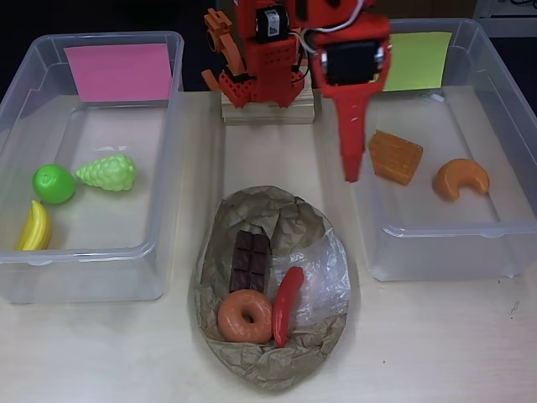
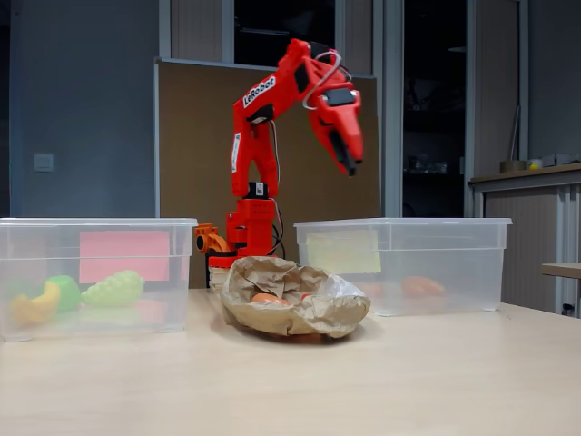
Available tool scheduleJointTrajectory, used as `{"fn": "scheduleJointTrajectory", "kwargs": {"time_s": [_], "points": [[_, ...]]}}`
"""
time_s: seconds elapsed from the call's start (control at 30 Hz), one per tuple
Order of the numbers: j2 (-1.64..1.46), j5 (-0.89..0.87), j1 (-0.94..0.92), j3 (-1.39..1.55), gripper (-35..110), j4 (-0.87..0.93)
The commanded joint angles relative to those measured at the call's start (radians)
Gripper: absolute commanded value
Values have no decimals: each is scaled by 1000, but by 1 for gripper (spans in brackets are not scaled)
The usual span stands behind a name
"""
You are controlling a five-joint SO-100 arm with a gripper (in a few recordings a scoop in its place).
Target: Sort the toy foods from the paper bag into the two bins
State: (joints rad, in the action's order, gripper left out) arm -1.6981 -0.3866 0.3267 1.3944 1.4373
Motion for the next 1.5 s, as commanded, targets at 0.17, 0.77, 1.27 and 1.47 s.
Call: {"fn": "scheduleJointTrajectory", "kwargs": {"time_s": [0.17,0.77,1.27,1.47], "points": [[115,-288,-190,117,11,-316],[396,-1540,-135,141,10,-333],[638,-1405,-115,-109,27,-359],[687,-1387,-123,-127,26,-396]]}}
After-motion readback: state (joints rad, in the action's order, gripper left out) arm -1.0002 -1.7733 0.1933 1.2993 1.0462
